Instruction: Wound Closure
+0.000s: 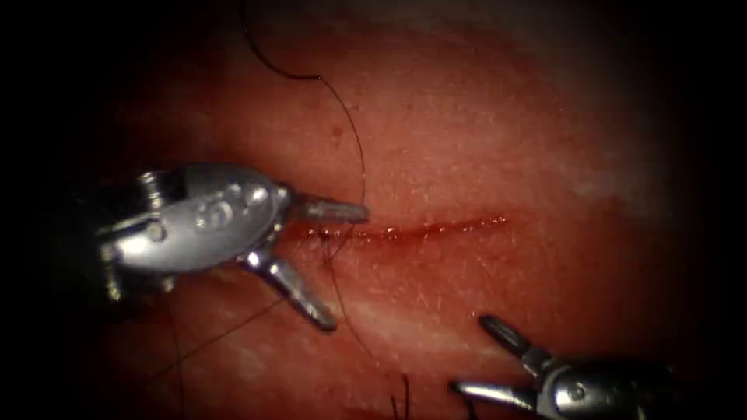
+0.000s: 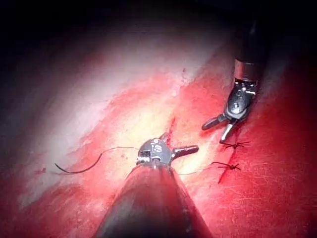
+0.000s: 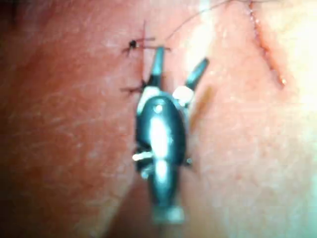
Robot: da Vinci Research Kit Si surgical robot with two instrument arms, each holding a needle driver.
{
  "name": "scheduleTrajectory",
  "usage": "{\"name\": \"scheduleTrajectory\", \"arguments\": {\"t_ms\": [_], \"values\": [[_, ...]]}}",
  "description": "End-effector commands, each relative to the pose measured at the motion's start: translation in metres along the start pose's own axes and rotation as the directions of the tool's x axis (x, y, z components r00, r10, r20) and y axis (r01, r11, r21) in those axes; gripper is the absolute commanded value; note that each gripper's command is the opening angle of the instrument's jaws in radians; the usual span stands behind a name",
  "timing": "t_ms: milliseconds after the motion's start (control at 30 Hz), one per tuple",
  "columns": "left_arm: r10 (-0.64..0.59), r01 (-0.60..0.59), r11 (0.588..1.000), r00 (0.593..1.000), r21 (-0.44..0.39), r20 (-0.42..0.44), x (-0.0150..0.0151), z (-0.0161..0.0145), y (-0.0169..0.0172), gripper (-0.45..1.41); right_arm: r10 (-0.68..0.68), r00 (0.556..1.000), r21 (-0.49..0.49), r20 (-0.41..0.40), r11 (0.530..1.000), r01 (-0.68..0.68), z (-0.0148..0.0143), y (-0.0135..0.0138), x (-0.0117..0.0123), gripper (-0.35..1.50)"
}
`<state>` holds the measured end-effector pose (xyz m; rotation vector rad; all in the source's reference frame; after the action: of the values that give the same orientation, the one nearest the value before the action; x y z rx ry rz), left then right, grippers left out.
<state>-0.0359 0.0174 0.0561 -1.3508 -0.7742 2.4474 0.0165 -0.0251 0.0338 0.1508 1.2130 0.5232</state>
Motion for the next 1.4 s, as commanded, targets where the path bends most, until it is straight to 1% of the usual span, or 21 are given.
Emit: {"name": "scheduleTrajectory", "arguments": {"t_ms": [33,100,167,267,300,400,500,600,700,767,833,900,1167,1233,1267,1300,1400], "values": [[0.006,-0.006,1.0,1.0,-0.003,0.024,-0.001,0.0016,-0.0002,0.46,0.005,1.0,0.002,0.004,1.0,-0.005,-0.0001,-0.0011,-0.0009,1.23],[0.013,-0.014,1.0,0.997,0.016,0.078,-0.0023,0.0028,-0.0001,0.42,0.005,1.0,0.001,0.004,1.0,-0.005,0.0,-0.0011,-0.0009,1.23],[0.02,-0.026,0.998,0.993,0.053,0.118,-0.0038,0.0048,0.0,0.27,0.005,1.0,-0.001,0.004,1.0,-0.005,0.0002,-0.0011,-0.0009,1.21],[0.05,-0.065,0.994,0.987,0.093,0.156,-0.0046,0.0067,0.0004,0.22,0.005,1.0,-0.001,0.004,1.0,-0.005,0.0003,-0.001,-0.001,1.21],[0.077,-0.1,0.987,0.98,0.122,0.182,-0.0051,0.0081,0.0007,0.17,0.005,1.0,-0.001,0.004,1.0,-0.005,0.0003,-0.001,-0.001,1.21],[0.113,-0.15,0.979,0.963,0.141,0.244,-0.0059,0.0098,0.0009,0.12,0.005,1.0,-0.001,0.004,1.0,-0.005,0.0003,-0.001,-0.001,1.21],[0.152,-0.222,0.959,0.927,0.175,0.344,-0.0069,0.0115,0.0008,0.12,0.005,1.0,0.0,0.004,1.0,-0.005,0.0003,-0.001,-0.001,1.21],[0.15,-0.239,0.955,0.9,0.176,0.409,-0.008,0.0124,0.0006,0.12,0.005,1.0,0.0,0.004,1.0,-0.005,0.0002,-0.001,-0.001,1.21],[0.147,-0.245,0.955,0.88,0.167,0.452,-0.0091,0.0129,0.0006,0.17,0.005,1.0,0.0,0.004,1.0,-0.005,0.0002,-0.001,-0.001,1.21],[0.146,-0.246,0.955,0.874,0.163,0.464,-0.0096,0.0131,0.0007,0.17,0.005,1.0,0.0,0.004,1.0,-0.005,0.0002,-0.001,-0.001,1.21],[0.146,-0.235,0.962,0.874,0.14,0.463,-0.0102,0.0135,0.0011,0.17,0.005,1.0,0.0,0.004,1.0,-0.005,0.0002,-0.001,-0.001,1.21],[0.145,-0.235,0.962,0.871,0.139,0.469,-0.0104,0.0139,0.0012,0.17,0.005,1.0,0.001,0.007,1.0,-0.005,0.0002,-0.001,-0.001,1.21],[0.139,-0.229,0.963,0.873,0.141,0.468,-0.01,0.015,0.001,0.14,0.005,1.0,-0.001,0.004,1.0,-0.005,0.0003,-0.001,-0.0011,1.21],[0.139,-0.23,0.963,0.872,0.143,0.469,-0.0101,0.0152,0.0009,0.05,0.005,1.0,-0.001,0.004,1.0,-0.005,0.0003,-0.001,-0.001,1.21],[0.141,-0.226,0.965,0.874,0.131,0.465,-0.0103,0.0153,0.001,-0.25,0.005,1.0,-0.001,0.001,1.0,-0.005,0.0003,-0.001,-0.001,1.21],[0.141,-0.224,0.966,0.875,0.129,0.464,-0.0103,0.0153,0.0011,-0.45,0.005,1.0,-0.001,0.001,1.0,-0.005,0.0003,-0.001,-0.001,1.21],[0.143,-0.217,0.969,0.878,0.115,0.458,-0.0102,0.0152,0.0015,-0.45,0.005,1.0,-0.002,0.001,1.0,-0.005,0.0003,-0.0008,-0.0011,1.19]]}}
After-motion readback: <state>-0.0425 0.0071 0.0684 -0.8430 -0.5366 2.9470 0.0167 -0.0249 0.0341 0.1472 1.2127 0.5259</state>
